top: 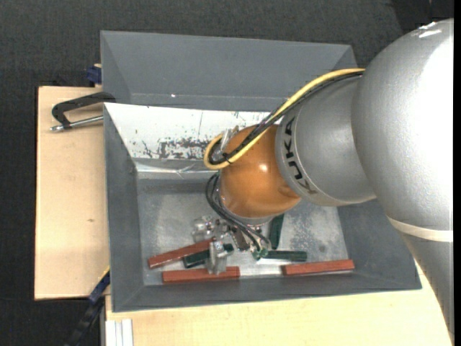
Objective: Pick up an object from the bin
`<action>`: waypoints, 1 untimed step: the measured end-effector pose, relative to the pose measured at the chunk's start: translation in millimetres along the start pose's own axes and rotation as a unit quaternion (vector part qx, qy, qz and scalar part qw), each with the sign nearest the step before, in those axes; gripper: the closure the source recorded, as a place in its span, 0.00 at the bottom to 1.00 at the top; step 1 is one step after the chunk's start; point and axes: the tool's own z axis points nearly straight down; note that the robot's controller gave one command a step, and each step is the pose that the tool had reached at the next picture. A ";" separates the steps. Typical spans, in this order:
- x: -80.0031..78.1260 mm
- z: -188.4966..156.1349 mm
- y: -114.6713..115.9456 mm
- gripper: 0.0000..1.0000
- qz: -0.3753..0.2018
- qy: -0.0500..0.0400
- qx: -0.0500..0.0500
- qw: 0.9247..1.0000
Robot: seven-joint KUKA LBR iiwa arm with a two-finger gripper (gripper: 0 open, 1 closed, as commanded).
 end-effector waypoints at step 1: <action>0.0 0.0 -0.1 1.00 0.000 0.000 0.000 1.000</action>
Offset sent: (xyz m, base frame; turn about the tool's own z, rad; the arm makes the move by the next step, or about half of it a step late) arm 0.0198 -0.0302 0.1575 -0.0079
